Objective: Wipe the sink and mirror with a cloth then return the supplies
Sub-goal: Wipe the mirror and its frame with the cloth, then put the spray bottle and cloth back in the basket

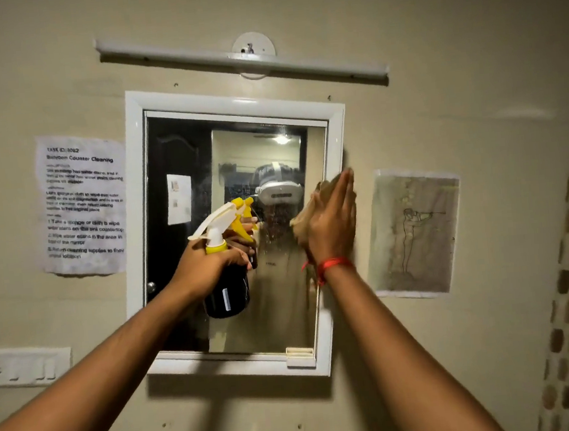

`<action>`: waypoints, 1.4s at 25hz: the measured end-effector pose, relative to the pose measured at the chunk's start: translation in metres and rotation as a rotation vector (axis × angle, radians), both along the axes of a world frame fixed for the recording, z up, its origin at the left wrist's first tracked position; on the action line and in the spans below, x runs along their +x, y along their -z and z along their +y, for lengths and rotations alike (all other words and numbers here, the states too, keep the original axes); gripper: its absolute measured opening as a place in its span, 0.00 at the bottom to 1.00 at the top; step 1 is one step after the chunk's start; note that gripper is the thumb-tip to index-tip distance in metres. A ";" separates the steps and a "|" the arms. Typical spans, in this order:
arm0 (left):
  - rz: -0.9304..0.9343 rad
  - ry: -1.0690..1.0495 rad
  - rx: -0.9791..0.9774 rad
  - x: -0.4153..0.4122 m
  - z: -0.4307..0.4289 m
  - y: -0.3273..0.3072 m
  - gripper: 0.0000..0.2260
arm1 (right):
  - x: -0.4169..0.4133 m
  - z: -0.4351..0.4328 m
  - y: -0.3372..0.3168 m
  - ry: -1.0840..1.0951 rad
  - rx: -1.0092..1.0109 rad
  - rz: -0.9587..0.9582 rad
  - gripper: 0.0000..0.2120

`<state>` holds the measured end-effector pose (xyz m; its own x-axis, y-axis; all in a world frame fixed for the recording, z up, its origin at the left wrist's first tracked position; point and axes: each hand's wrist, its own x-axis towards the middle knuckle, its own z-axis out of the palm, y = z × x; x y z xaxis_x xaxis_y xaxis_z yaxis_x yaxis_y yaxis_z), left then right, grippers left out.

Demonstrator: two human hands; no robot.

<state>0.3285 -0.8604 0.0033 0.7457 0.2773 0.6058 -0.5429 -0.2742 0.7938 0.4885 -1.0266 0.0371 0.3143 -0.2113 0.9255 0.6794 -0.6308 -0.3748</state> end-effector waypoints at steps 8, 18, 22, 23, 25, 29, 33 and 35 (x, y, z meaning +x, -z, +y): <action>-0.093 -0.210 0.028 -0.027 0.040 -0.067 0.08 | 0.002 0.023 -0.148 0.204 -0.311 -0.255 0.29; 0.010 -0.568 0.123 -0.112 0.184 -0.041 0.28 | -0.061 0.234 -0.160 -0.120 -0.607 -0.408 0.25; 0.092 -0.748 0.025 -0.162 0.263 -0.037 0.15 | -0.093 0.309 -0.161 -0.269 -0.554 -0.449 0.19; 0.094 -0.769 0.007 -0.179 0.283 -0.036 0.16 | -0.099 0.324 -0.155 -0.287 -0.521 -0.452 0.15; 0.109 -0.816 0.015 -0.221 0.322 -0.035 0.22 | -0.096 0.352 -0.133 -0.295 -0.460 -0.400 0.11; 0.093 -0.993 0.075 -0.290 0.411 -0.042 0.33 | -0.096 0.405 -0.088 -0.376 -0.263 -0.275 0.11; 0.063 -1.142 0.043 -0.323 0.493 -0.051 0.21 | -0.170 0.508 -0.082 -0.683 -0.042 -0.393 0.10; 0.068 -1.214 0.044 -0.333 0.536 -0.058 0.19 | -0.207 0.576 -0.082 -0.855 0.013 -0.378 0.09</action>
